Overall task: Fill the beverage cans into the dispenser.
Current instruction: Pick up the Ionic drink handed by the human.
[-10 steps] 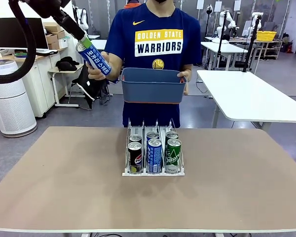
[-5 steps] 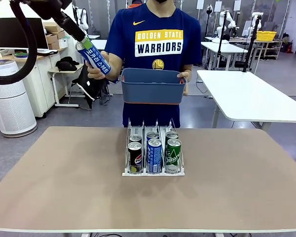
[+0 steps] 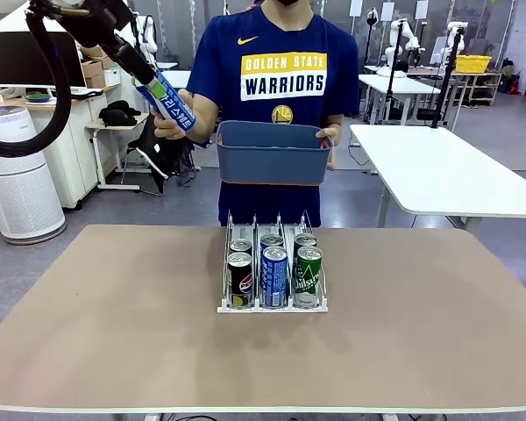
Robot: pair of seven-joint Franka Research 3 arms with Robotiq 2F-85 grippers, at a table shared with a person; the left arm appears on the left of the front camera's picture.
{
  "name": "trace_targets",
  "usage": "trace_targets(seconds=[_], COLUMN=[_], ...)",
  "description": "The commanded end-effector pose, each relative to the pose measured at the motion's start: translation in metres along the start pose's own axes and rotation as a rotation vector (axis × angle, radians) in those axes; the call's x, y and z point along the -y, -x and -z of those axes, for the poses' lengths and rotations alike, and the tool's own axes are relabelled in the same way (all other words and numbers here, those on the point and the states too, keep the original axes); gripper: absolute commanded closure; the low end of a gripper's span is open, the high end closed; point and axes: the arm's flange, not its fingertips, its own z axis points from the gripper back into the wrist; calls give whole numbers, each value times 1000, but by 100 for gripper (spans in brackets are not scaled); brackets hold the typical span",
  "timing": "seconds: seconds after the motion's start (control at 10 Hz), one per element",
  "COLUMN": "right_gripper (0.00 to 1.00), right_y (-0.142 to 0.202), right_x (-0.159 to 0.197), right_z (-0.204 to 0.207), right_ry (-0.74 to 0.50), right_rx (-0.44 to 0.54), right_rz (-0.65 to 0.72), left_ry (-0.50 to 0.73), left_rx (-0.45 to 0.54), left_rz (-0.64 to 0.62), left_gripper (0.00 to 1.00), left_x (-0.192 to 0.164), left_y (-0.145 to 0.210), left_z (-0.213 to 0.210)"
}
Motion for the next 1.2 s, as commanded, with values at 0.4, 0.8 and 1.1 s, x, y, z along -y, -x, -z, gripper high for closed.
trace_targets(seconds=[0.4,0.8,1.1], right_gripper=[0,0,0], right_y=[0,0,0], right_x=[0,0,0], right_z=[-1,-1,-1], right_ry=[-1,-1,-1], right_rx=[4,4,4], right_rz=[0,0,0], left_ry=[-17,-1,-16], left_rx=[67,87,48], left_rz=[-13,-21,-45], left_gripper=[0,0,0], left_x=[-4,-7,-7], left_y=[12,14,6], left_z=[19,22,18])
